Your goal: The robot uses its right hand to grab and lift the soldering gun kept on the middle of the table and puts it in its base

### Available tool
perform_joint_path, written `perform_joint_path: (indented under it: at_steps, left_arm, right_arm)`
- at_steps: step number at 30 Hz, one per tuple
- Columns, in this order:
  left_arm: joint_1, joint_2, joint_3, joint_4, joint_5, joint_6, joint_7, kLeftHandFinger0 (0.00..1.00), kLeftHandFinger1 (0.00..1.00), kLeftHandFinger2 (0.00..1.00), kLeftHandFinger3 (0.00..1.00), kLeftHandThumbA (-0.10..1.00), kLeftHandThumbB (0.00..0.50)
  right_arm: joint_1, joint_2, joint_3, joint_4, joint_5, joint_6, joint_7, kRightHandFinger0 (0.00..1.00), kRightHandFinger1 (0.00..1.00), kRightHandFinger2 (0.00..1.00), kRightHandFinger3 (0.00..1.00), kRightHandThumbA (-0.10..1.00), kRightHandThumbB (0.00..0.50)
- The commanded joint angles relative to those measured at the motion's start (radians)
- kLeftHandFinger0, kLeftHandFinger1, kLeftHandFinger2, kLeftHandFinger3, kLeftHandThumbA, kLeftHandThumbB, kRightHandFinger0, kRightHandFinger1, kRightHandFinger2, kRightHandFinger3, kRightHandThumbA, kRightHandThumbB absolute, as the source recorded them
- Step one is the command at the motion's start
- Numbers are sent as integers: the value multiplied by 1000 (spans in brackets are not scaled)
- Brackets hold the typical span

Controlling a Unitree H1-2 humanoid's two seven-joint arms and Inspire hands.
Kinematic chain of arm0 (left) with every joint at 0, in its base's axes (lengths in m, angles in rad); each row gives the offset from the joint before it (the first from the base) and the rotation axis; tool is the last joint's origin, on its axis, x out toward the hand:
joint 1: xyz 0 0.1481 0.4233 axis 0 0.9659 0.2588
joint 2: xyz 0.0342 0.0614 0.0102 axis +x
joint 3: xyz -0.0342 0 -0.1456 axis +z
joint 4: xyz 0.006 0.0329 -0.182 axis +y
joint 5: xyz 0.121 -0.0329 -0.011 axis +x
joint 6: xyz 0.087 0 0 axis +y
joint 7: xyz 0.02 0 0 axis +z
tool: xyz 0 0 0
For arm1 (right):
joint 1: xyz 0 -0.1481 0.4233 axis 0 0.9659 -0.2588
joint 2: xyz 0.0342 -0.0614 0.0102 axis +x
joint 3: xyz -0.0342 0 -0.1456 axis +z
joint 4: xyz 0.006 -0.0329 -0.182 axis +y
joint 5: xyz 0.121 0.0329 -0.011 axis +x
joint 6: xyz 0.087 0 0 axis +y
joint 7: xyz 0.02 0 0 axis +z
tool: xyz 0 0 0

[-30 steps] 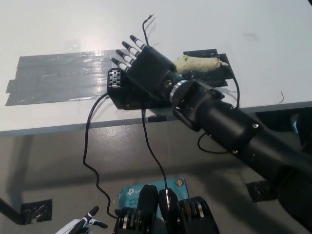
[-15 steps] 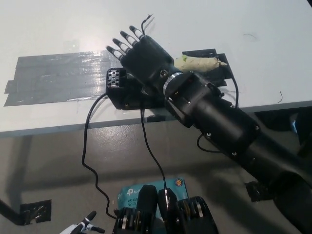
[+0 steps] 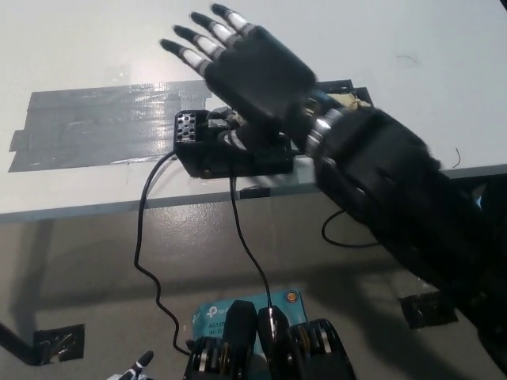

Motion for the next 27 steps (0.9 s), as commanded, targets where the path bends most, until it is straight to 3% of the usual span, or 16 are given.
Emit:
perform_joint_path:
  at_steps: [1, 3, 5, 6, 7, 9, 10, 11, 16, 17, 18, 21, 22, 26, 27]
  left_arm:
    - [28, 20, 48, -12, -41, -67, 8, 0, 42, 317, 626, 1000, 500]
    - [31, 23, 51, -9, -42, -74, 10, 0, 39, 310, 623, 1000, 500]
    - [30, 35, 63, 8, -50, -89, 8, 0, 10, 299, 623, 1000, 500]
    - [31, 49, 69, 13, -50, -94, 6, 0, 0, 300, 618, 1000, 500]
    - [35, 55, 70, 22, -51, -106, 2, 0, 0, 298, 631, 1000, 500]
    - [23, 51, 75, 42, -56, -114, 1, 0, 0, 299, 632, 1000, 500]
    - [13, 41, 76, 62, -49, -119, 16, 0, 4, 304, 618, 1000, 500]
    - [7, 31, 77, 77, -51, -128, 21, 0, 4, 305, 617, 1000, 500]
    - [4, 36, 95, 119, -61, -160, 19, 0, 0, 294, 649, 1000, 500]
    - [14, 37, 106, 119, -69, -165, 16, 0, 0, 284, 624, 1000, 500]
    - [24, 42, 115, 100, -66, -155, 24, 0, 0, 294, 627, 1000, 500]
    - [26, 43, 125, 102, -63, -157, 21, 0, 0, 303, 633, 1000, 500]
    - [28, 48, 125, 113, -63, -152, 14, 0, 0, 357, 645, 1000, 500]
    - [35, 54, 137, 129, -60, -158, 17, 0, 0, 351, 629, 1000, 500]
    - [34, 56, 141, 141, -63, -170, 11, 0, 0, 350, 617, 1000, 500]
  right_arm:
    - [267, -216, -483, -792, 379, 337, 326, 1000, 1000, 1000, 1000, 619, 349]
    - [486, -239, -603, -792, 435, 261, 126, 955, 1000, 1000, 1000, 595, 286]
    - [659, -241, -695, -792, 467, 222, 15, 1000, 1000, 1000, 1000, 573, 202]
    - [775, -231, -750, -792, 481, 214, -52, 1000, 1000, 1000, 1000, 585, 194]
    - [879, -201, -809, -772, 495, 203, -119, 953, 1000, 1000, 1000, 504, 215]
    - [961, -188, -874, -696, 517, 118, -185, 997, 1000, 1000, 1000, 512, 221]
    - [1036, -171, -929, -623, 565, 27, -257, 1000, 1000, 1000, 1000, 434, 228]
    - [1029, -178, -936, -617, 570, 22, -256, 1000, 1000, 1000, 1000, 425, 228]
    - [1134, -130, -997, -472, 598, -107, -347, 1000, 1000, 1000, 1000, 469, 256]
    - [1183, -130, -1002, -379, 576, -208, -416, 1000, 1000, 1000, 1000, 498, 252]
    - [1202, -120, -1000, -320, 552, -244, -450, 1000, 1000, 1000, 1000, 506, 251]
    - [1217, -101, -1009, -255, 553, -271, -475, 1000, 1000, 1000, 1000, 497, 269]
    - [1238, -90, -1022, -118, 567, -329, -521, 1000, 1000, 1000, 1000, 463, 273]
    - [1216, -44, -1035, 32, 604, -327, -536, 1000, 1000, 1000, 1000, 420, 294]
    - [1217, -34, -1034, 62, 608, -331, -540, 1000, 1000, 1000, 1000, 416, 280]
